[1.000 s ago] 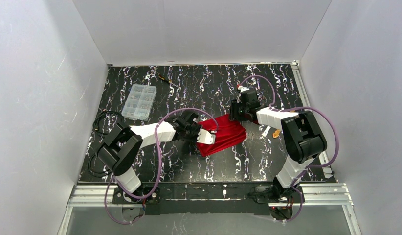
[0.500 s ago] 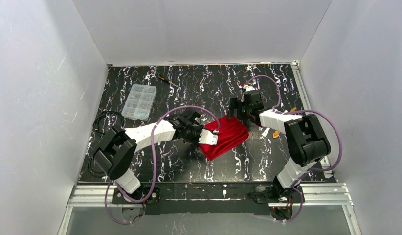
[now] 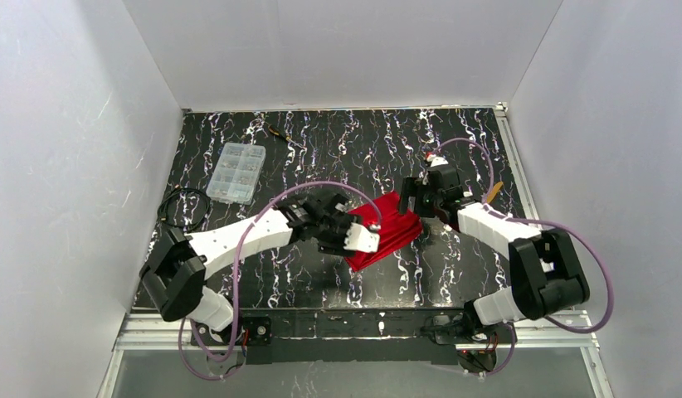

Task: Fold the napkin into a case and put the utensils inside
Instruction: Move the 2/3-rectangle-folded napkin to the center of the board.

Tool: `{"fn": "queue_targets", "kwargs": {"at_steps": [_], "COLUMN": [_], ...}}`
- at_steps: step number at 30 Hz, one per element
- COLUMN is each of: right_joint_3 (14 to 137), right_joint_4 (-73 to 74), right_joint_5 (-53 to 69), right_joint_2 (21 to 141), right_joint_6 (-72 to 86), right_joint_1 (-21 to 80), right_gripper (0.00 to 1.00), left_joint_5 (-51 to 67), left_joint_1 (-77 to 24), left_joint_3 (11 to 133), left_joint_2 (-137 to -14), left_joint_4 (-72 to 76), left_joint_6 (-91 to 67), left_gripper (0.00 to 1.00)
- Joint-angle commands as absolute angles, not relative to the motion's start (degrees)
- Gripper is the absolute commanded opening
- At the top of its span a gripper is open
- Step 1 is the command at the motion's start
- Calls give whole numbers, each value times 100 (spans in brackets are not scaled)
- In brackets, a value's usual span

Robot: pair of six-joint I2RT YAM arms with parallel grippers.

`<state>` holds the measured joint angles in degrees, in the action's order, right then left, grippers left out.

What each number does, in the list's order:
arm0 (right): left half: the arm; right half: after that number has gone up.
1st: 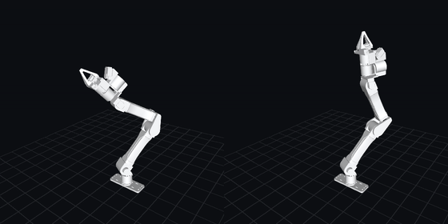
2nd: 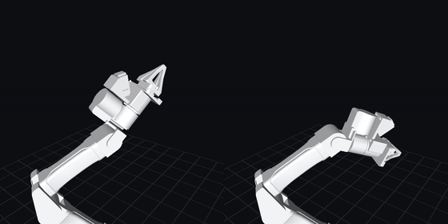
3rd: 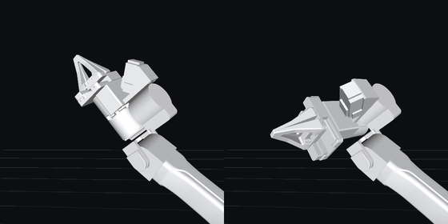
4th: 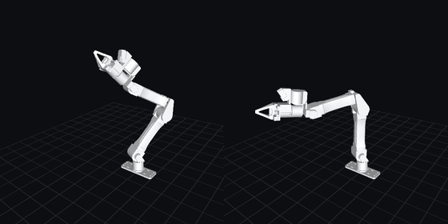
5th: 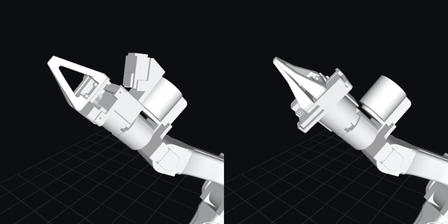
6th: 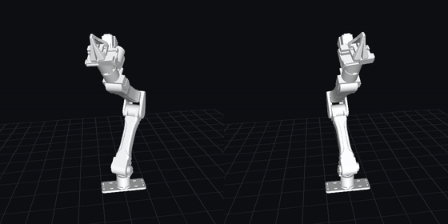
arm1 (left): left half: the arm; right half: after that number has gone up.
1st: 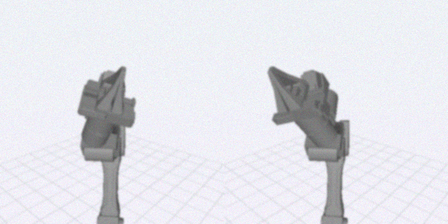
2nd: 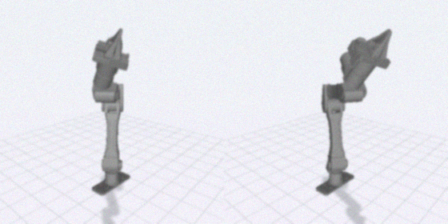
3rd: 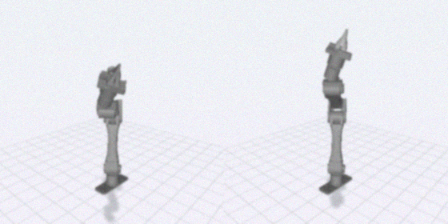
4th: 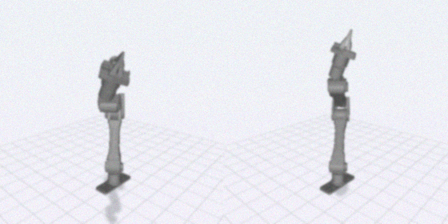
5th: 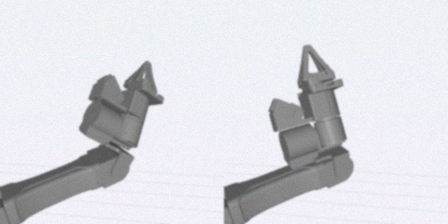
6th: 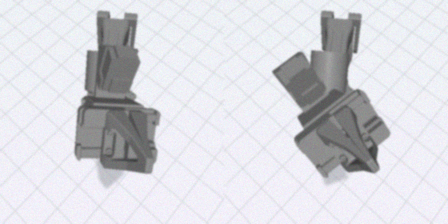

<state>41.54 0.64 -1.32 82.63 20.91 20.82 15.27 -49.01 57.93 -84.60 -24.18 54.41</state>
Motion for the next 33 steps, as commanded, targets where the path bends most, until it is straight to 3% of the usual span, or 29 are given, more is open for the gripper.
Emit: {"fn": "queue_targets", "kwargs": {"at_steps": [1,5,9,11,15,17,20,24,33], "right_joint_3": [4108,3950,4394,4242,4156,4271,4272,4403,4114], "right_joint_4": [429,286,653,148,314,700,819,1183,1385], "right_joint_5": [-32,884,2363,2904,2000,1554,1134,855,320], "right_joint_2": [7740,7593,8639,8863,8364,8185,7838,7644,6904], "right_joint_6": [2206,3018,3093,3355,3269,3077,3011,2807,2811], "right_joint_1": [1873,1136,639,595,643,664,666,763,775], "right_gripper": [99,99,98,90,79,83,98,99,99], "left_joint_5": [1695,1499,1043,749,480,591,709,548,329], "left_joint_1": [-5637,-6012,-6364,-6415,-6409,-6416,-6416,-6409,-5796], "left_joint_3": [6067,6277,6118,6104,6008,5902,5761,5462,4661], "left_joint_2": [-8716,-9167,-9433,-9667,-9871,-9854,-9880,-9927,-9549], "left_joint_4": [-2707,-2562,-2233,-2184,-2010,-1981,-1987,-1907,-1696], "left_joint_6": [5069,4731,4762,4776,4784,4789,4810,5022,5766], "left_gripper": [51,49,48,46,43,43,42,37,2]}}
